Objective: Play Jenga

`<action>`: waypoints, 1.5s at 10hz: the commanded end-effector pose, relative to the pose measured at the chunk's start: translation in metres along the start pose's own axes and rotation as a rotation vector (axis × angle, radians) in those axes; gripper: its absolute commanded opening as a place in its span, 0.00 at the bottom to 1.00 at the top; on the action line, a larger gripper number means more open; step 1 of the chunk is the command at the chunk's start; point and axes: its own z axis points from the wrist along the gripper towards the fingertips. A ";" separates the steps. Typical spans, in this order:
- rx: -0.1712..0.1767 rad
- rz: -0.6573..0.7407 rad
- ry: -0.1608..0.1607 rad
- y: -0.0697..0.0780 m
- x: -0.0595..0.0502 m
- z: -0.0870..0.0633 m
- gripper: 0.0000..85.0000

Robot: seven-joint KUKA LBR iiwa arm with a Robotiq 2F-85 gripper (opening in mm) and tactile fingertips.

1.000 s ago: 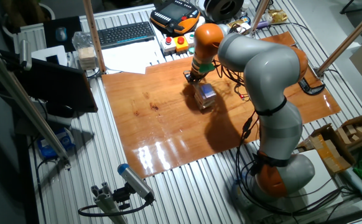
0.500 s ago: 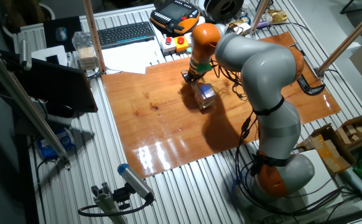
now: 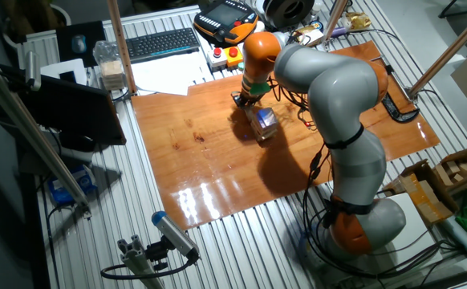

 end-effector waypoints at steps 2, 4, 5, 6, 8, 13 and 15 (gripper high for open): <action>-0.001 0.000 0.000 -0.001 -0.001 0.003 0.01; -0.004 -0.006 -0.006 -0.001 -0.001 0.006 0.09; -0.004 -0.001 -0.012 -0.001 -0.002 0.006 0.27; -0.004 0.005 -0.019 -0.002 -0.002 0.006 0.42; -0.003 0.010 -0.026 -0.002 -0.002 0.006 0.48; -0.012 0.032 -0.018 -0.011 -0.001 -0.020 0.04; -0.008 0.038 -0.017 -0.017 -0.001 -0.034 0.01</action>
